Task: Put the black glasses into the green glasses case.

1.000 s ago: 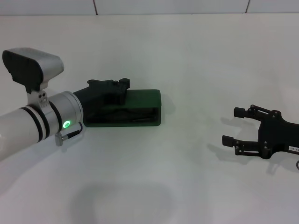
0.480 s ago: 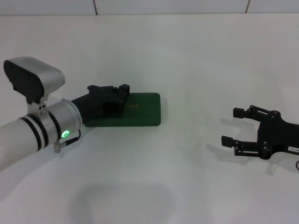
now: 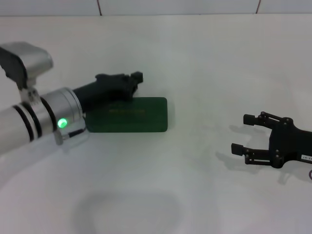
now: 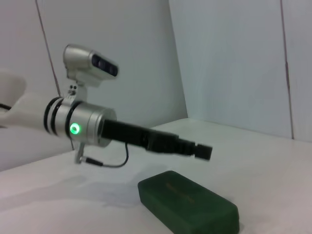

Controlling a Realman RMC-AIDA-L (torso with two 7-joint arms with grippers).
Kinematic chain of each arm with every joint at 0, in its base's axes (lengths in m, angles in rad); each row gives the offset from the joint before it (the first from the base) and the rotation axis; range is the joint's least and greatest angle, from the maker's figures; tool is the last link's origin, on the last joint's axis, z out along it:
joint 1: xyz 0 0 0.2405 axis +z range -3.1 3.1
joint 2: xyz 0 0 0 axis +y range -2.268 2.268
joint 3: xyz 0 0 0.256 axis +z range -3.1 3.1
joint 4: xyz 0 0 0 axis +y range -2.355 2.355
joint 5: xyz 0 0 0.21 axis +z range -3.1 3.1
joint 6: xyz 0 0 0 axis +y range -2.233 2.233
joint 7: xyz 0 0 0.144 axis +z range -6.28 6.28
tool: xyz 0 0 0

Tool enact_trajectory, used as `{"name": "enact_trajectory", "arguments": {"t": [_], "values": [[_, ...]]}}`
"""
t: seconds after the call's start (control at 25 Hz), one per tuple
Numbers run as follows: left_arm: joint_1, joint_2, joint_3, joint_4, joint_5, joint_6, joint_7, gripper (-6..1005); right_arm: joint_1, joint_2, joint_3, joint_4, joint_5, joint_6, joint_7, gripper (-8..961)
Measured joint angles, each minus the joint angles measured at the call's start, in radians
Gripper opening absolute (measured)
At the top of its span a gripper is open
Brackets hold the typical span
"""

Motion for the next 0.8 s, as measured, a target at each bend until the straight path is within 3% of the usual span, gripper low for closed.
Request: {"name": "enact_trajectory", "arguments": {"t": [0.16, 0.24, 0.4, 0.6, 0.8], "values": [[-0.077, 0.048, -0.066, -0.04, 0.101, 0.008, -0.216, 4, -0.001, 0.0, 0.001, 0.0, -0.001, -0.005, 0.006, 880], [-0.112, 0.057, -0.116, -0.074, 0.165, 0.01, -0.269, 5, -0.002, 0.0, 0.001, 0.0, -0.001, -0.006, 0.006, 880], [-0.135, 0.053, -0.207, -0.088, 0.257, 0.026, -0.282, 5, -0.003, 0.0, 0.002, 0.0, -0.002, -0.007, 0.006, 880], [-0.125, 0.049, -0.287, -0.067, 0.275, 0.072, -0.258, 167, -0.003, 0.0, 0.006, -0.001, 0.003, -0.011, 0.006, 879], [-0.105, 0.05, -0.398, -0.073, 0.277, 0.21, -0.226, 355, 0.001, -0.003, 0.02, -0.01, 0.006, -0.015, 0.044, 879]]}}
